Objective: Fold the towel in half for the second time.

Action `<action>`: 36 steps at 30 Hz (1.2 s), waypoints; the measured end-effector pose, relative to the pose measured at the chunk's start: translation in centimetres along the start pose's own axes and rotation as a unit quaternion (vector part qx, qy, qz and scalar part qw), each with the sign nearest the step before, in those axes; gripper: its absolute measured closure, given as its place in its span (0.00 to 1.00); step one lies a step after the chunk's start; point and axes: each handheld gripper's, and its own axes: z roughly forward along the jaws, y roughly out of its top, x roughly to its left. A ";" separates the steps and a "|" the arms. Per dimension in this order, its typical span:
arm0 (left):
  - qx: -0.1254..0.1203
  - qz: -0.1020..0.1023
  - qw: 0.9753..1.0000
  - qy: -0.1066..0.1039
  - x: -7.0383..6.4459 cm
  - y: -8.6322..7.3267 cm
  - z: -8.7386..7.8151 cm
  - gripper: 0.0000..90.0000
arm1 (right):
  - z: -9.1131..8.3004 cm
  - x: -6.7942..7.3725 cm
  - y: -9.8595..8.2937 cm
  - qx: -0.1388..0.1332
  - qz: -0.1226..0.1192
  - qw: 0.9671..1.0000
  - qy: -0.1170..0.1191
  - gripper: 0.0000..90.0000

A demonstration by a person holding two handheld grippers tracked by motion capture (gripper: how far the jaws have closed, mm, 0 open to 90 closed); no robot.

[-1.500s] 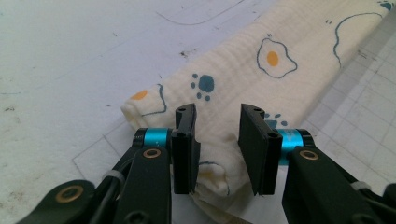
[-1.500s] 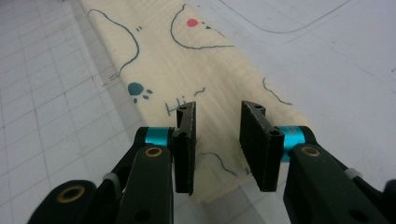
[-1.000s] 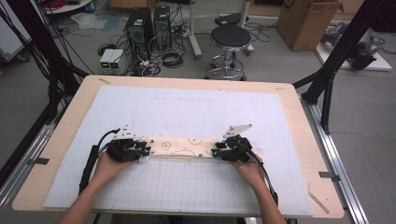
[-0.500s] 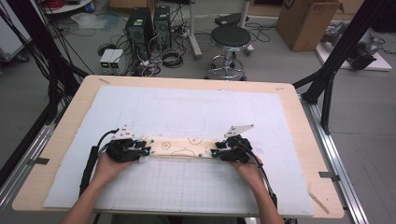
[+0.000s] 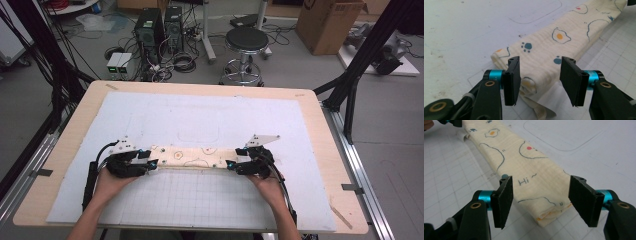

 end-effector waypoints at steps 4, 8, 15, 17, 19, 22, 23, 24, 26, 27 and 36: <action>-0.010 -0.006 1.000 -0.002 -0.1 0.0 -0.2 0.54 | -0.6 0.1 0.1 -0.018 0.001 1.000 -0.007 0.35; -0.019 -0.010 1.000 -0.004 -0.1 0.1 -0.5 0.52 | -1.0 -0.1 0.0 -0.028 0.011 1.000 -0.010 0.32; -0.026 -0.016 1.000 0.001 0.0 0.1 -0.6 0.49 | -1.2 -0.2 0.0 -0.030 0.018 0.999 -0.016 0.29; -0.027 -0.016 1.000 0.000 0.0 0.1 -0.7 0.48 | -1.2 -0.2 0.0 -0.028 0.018 0.999 -0.019 0.28; -0.028 -0.014 1.000 0.000 0.0 0.1 -0.8 0.48 | -1.2 -0.1 0.0 -0.028 0.015 0.999 -0.022 0.27; -0.029 -0.011 1.000 0.003 -0.1 0.1 -0.9 0.49 | -1.2 -0.1 0.0 -0.029 0.018 0.999 -0.024 0.26; -0.030 -0.011 0.999 0.004 -0.1 0.1 -0.9 0.49 | -1.3 -0.2 0.0 -0.029 0.018 0.999 -0.025 0.26; -0.029 -0.010 1.000 0.005 -0.1 0.1 -1.0 0.49 | -1.3 -0.2 0.0 -0.029 0.018 0.999 -0.026 0.25; -0.031 -0.009 0.999 0.005 -0.2 0.1 -1.2 0.48 | -1.4 -0.2 -0.1 -0.030 0.023 0.999 -0.026 0.24; -0.032 -0.009 0.999 0.006 -0.3 0.1 -1.3 0.48 | -1.5 -0.3 -0.1 -0.033 0.020 0.999 -0.027 0.24; -0.044 -0.013 0.999 0.009 -0.5 -0.2 -2.2 0.45 | -2.3 -0.2 -0.4 -0.046 0.027 0.998 -0.033 0.21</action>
